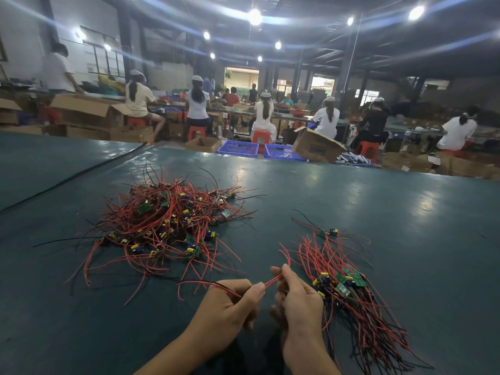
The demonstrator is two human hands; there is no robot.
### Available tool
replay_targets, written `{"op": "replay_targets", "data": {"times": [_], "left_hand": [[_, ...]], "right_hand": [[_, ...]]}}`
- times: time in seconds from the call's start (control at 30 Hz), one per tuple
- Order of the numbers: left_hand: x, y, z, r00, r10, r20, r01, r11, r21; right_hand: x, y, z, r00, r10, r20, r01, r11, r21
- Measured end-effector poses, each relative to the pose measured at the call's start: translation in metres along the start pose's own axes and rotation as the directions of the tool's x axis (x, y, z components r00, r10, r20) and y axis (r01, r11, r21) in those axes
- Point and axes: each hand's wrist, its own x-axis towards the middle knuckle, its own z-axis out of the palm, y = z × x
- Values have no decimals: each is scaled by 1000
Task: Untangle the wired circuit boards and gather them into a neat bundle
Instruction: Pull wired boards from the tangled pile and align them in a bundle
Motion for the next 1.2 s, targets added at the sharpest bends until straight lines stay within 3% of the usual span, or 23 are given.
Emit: {"op": "replay_targets", "data": {"times": [0.43,0.57,0.73,0.9,1.07,1.2], "left_hand": [[-4,5,1,996,-7,90,6,1000,11],[-4,7,-3,996,6,87,-7,1000,11],[-4,7,-8,994,6,105,-1,999,-50],[-2,4,-15,997,25,79,-21,999,-46],[-1,1,-17,997,62,52,-60,997,-42],[-1,1,-12,998,56,3,-55,996,-75]], "right_hand": [[17,-17,-16,984,4,-179,39,971,237],[17,-19,-17,990,-21,-142,57,966,252],[14,-24,-19,992,86,-91,-51,941,335],[11,-27,-21,995,79,-53,-56,935,350],[12,-23,-21,998,-8,-69,32,936,352],[16,-17,-21,980,-114,-161,161,936,314]]}}
